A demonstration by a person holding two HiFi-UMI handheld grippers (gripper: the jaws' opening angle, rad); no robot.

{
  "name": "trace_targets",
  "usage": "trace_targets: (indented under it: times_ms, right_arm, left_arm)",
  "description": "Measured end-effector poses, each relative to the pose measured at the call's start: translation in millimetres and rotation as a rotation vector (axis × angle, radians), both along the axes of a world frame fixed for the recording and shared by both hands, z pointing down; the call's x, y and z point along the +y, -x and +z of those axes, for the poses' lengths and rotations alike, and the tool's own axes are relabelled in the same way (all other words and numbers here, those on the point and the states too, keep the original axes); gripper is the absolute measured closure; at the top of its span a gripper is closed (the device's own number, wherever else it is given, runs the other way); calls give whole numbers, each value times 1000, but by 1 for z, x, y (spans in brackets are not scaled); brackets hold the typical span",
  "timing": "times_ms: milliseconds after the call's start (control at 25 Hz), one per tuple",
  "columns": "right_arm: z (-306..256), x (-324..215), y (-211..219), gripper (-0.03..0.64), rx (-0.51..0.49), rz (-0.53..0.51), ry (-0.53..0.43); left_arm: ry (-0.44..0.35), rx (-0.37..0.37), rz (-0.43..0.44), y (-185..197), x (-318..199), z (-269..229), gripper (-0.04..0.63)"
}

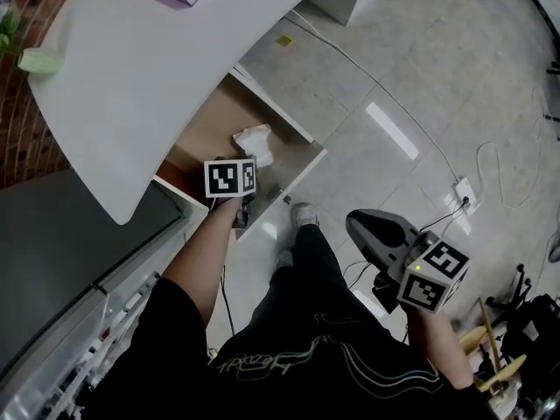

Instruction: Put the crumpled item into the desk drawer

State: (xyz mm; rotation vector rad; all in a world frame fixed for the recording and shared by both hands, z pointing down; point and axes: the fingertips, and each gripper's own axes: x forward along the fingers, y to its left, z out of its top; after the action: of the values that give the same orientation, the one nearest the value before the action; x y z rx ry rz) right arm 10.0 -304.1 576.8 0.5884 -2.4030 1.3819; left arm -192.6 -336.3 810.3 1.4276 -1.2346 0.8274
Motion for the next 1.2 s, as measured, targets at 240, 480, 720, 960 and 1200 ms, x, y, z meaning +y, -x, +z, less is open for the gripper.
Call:
trace_targets:
  times_ms: [240,480,720,960,1200]
  right_arm:
    - [4,-4,-1,566,-3,16,1]
    - [3,-3,-1,566,-17,32,-1]
    - [-10,2,-1,566,-23,38,-21]
    - [-56,14,6,566,-68,59,-80]
    - [-123,51,11,566,-54,25,-205]
  left_arm:
    - [34,2,-25,3,-1,17,546]
    - [11,-7,-74,8,-4,11,390]
    - [-60,66,-169,1,-5,-32,313]
    - [-209,165,-91,-21,2,-130,310]
    - [-388,224,18,-44,41,-259,356]
